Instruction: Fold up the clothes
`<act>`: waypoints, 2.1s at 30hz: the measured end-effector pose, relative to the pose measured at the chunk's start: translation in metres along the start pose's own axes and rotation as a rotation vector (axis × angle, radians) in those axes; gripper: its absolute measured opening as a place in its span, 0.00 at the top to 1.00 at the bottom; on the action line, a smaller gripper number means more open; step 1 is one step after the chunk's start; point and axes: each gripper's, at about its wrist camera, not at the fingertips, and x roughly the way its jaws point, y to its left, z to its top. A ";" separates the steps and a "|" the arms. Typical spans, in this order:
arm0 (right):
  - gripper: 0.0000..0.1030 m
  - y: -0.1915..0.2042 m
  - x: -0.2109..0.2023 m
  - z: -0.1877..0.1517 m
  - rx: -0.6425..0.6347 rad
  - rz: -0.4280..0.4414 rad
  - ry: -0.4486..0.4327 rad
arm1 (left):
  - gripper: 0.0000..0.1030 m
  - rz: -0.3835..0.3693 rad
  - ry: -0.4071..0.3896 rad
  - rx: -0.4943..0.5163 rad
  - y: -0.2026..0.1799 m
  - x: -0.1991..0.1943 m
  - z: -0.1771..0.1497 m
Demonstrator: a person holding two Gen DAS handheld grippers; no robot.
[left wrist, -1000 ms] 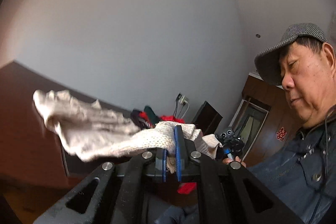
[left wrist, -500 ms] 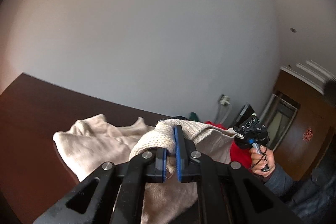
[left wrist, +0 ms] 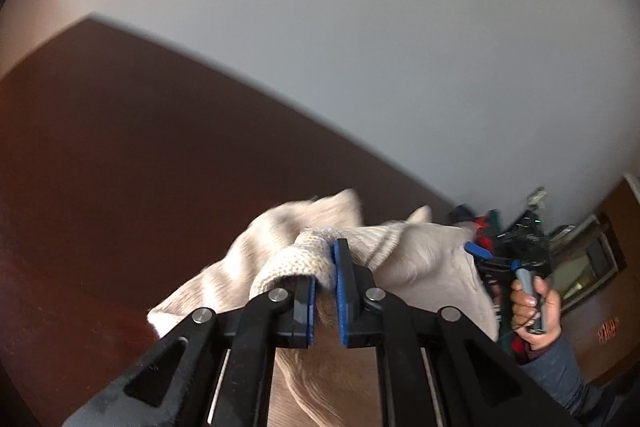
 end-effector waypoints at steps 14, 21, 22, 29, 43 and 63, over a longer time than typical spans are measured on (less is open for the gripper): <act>0.08 0.006 -0.096 -0.097 -0.151 -0.005 -0.031 | 0.40 0.034 -0.036 0.032 -0.032 -0.080 -0.056; 0.08 -0.026 -0.110 -0.160 -0.111 -0.032 0.054 | 0.40 0.052 0.134 0.176 -0.071 -0.081 -0.146; 0.08 -0.030 -0.111 -0.167 -0.110 -0.037 0.062 | 0.40 0.071 0.143 0.188 -0.071 -0.083 -0.155; 0.08 -0.038 -0.127 -0.191 -0.187 -0.068 0.056 | 0.40 0.131 0.143 0.343 -0.077 -0.072 -0.171; 0.23 0.000 -0.113 -0.219 -0.582 -0.239 0.020 | 0.40 0.101 0.147 0.455 -0.097 -0.052 -0.169; 0.80 0.000 -0.063 -0.218 -0.608 -0.249 0.197 | 0.82 0.085 0.139 0.405 -0.096 -0.043 -0.171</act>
